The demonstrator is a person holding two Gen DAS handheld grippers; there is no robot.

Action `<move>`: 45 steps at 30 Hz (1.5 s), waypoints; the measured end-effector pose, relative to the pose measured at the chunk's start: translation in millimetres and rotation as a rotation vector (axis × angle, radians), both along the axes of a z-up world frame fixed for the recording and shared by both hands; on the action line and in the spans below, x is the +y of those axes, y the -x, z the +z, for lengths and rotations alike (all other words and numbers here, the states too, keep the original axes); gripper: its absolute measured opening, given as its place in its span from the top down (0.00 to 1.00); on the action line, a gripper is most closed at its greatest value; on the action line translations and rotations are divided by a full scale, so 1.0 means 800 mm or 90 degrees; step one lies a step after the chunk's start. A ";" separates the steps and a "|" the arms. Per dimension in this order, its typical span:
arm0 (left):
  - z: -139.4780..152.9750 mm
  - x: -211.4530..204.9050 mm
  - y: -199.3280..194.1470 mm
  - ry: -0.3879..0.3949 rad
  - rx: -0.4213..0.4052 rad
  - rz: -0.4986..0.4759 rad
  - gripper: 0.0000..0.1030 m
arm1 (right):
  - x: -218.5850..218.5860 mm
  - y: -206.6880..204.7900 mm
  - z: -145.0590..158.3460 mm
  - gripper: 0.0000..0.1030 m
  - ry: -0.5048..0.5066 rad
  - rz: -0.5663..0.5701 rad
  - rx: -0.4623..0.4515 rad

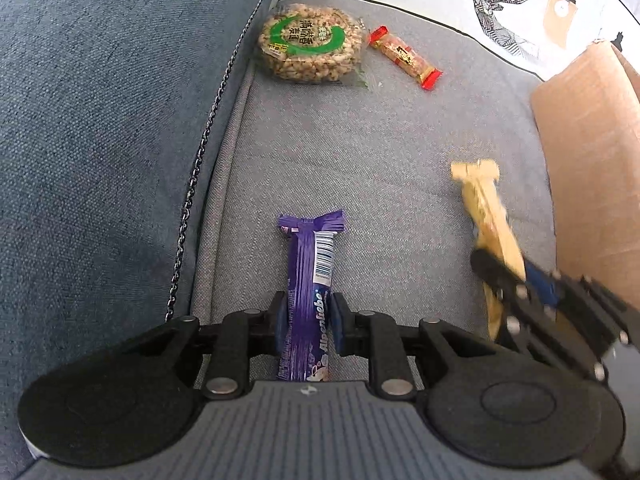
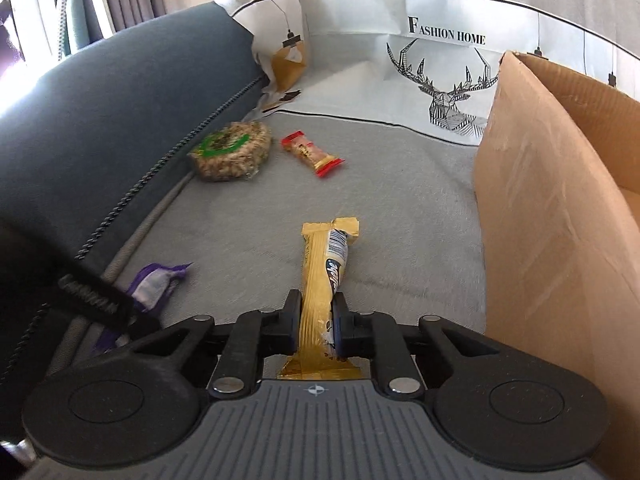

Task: Organize snacks
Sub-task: 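Grasp the purple bar with the left gripper while the right gripper grasps the yellow bar, then lift both bars and carry them over the cardboard box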

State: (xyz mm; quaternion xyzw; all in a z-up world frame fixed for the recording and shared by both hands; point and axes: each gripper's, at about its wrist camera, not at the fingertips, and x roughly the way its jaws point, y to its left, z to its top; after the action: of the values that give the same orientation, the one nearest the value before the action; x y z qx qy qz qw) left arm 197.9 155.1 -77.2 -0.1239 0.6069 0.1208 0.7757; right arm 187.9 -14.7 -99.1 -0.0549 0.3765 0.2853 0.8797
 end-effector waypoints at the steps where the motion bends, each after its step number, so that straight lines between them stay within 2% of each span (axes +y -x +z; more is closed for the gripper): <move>1: 0.001 0.000 0.001 0.003 0.000 -0.003 0.77 | -0.003 0.005 0.002 0.85 -0.002 0.003 0.007; 9: -0.004 -0.008 0.003 0.010 0.029 -0.052 0.77 | -0.038 0.058 0.021 0.85 0.002 0.027 0.027; 17: -0.003 -0.011 0.010 0.002 0.041 -0.063 0.77 | -0.071 0.101 0.007 0.84 0.010 0.001 0.061; 20: -0.005 -0.019 0.006 -0.014 0.049 -0.083 0.75 | -0.073 0.105 -0.001 0.83 0.013 0.011 0.079; 24: -0.008 -0.024 0.003 -0.023 0.053 -0.095 0.72 | -0.073 0.105 -0.005 0.82 0.022 0.015 0.074; 29: -0.012 -0.022 -0.001 -0.014 0.056 -0.089 0.72 | -0.074 0.093 -0.012 0.67 0.018 -0.005 0.095; 34: -0.014 -0.020 -0.005 -0.014 0.054 -0.087 0.70 | -0.073 0.091 -0.016 0.67 0.024 0.001 0.088; 39: -0.013 -0.018 -0.005 -0.014 0.051 -0.086 0.71 | -0.068 0.097 -0.015 0.68 0.038 0.009 0.073; 41: -0.011 -0.017 -0.003 -0.017 0.045 -0.080 0.81 | -0.066 0.100 -0.015 0.82 0.049 0.016 0.064; 45: 0.002 -0.010 0.009 -0.021 0.013 -0.069 0.84 | -0.068 0.101 -0.009 0.84 0.039 0.023 0.060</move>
State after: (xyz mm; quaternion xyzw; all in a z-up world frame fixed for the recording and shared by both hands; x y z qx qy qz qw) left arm 190.6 146.7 -75.2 -0.0766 0.6185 0.0901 0.7768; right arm 107.0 -69.2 -106.1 -0.0752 0.4254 0.2917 0.8534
